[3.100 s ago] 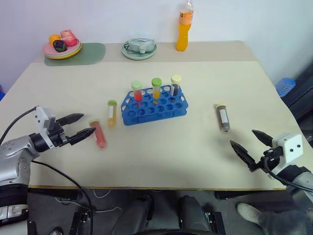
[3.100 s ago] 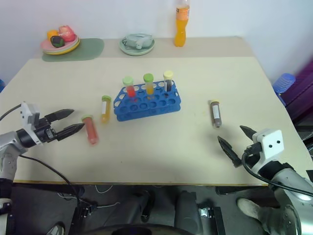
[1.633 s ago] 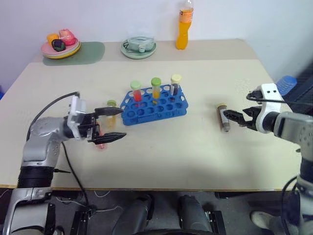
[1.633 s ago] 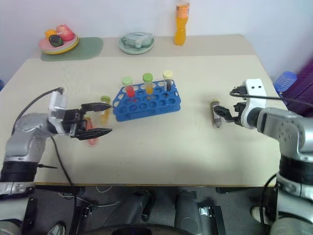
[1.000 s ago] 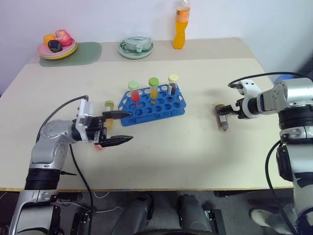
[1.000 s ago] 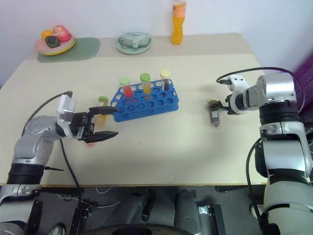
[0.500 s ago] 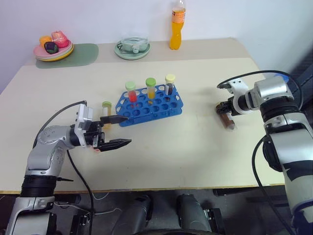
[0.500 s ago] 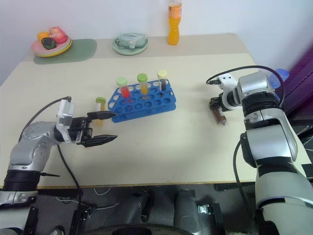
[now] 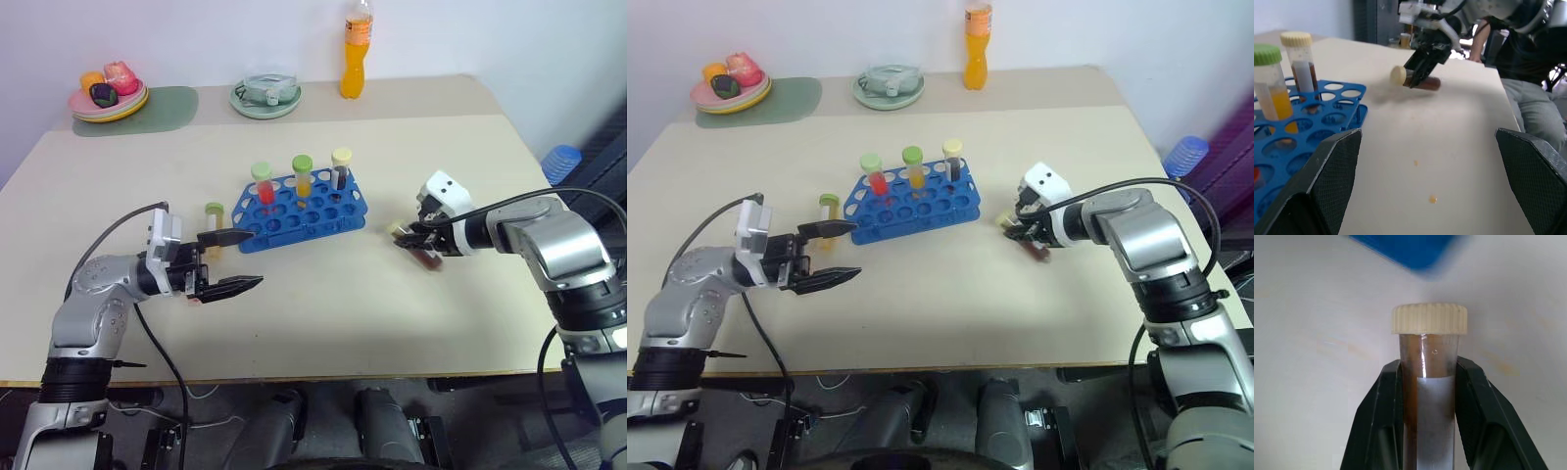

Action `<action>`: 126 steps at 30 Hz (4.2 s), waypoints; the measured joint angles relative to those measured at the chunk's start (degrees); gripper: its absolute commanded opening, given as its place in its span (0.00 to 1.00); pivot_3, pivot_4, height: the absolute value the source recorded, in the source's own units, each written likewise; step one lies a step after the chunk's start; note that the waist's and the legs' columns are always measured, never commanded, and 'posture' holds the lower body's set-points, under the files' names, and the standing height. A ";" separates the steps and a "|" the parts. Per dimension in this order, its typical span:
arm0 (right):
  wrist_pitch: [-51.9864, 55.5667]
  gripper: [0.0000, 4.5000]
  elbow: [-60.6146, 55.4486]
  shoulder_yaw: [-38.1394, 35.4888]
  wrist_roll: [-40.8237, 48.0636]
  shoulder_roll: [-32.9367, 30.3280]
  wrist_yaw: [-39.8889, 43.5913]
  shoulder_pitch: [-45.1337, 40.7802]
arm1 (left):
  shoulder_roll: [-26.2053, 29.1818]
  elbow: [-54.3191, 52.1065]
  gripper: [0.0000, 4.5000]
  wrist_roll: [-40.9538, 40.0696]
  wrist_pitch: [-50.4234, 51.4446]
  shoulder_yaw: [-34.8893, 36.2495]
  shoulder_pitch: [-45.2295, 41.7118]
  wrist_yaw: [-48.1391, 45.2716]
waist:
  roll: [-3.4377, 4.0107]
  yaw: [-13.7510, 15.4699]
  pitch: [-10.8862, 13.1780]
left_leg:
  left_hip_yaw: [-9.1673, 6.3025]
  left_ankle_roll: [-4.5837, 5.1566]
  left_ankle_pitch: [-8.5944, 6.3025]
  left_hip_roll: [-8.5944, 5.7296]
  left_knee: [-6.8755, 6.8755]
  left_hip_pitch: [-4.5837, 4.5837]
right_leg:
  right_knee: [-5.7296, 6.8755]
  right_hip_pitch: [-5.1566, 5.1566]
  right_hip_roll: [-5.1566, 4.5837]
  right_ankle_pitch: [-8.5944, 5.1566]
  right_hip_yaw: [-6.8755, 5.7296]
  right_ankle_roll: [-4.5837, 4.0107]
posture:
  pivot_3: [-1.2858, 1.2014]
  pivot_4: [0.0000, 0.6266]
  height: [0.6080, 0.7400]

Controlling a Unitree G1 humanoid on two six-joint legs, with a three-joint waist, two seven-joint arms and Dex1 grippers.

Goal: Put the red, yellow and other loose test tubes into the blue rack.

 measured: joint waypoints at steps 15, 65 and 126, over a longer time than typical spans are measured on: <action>-45.56 0.19 4.59 -6.44 -5.37 33.90 -24.94 6.76 | -4.01 3.53 1.00 -0.03 -0.98 0.77 -2.44 3.61 | -0.04 -0.34 -0.03 | 0.00 -0.45 0.28 0.00 -0.06 0.14 | 0.10 0.03 0.10 0.01 0.05 -0.01 | 0.52 0.24 1.00; -85.99 0.19 47.18 -3.67 -14.05 42.46 -35.61 0.53 | -3.57 -2.19 1.00 -2.41 1.03 4.68 0.66 10.63 | -0.02 -0.86 -0.03 | 0.85 -1.06 0.25 1.16 -0.86 1.09 | 0.08 0.09 1.43 0.35 1.05 -0.63 | 0.52 0.24 1.00; -44.13 0.99 -6.79 -7.90 5.81 4.95 -2.53 24.32 | -13.57 5.93 1.00 -5.88 78.53 29.36 -38.70 107.09 | -0.68 1.45 0.35 | 1.24 -1.34 -0.29 1.91 -0.35 0.98 | -0.11 0.14 2.04 0.49 1.08 -0.83 | 0.52 0.24 1.00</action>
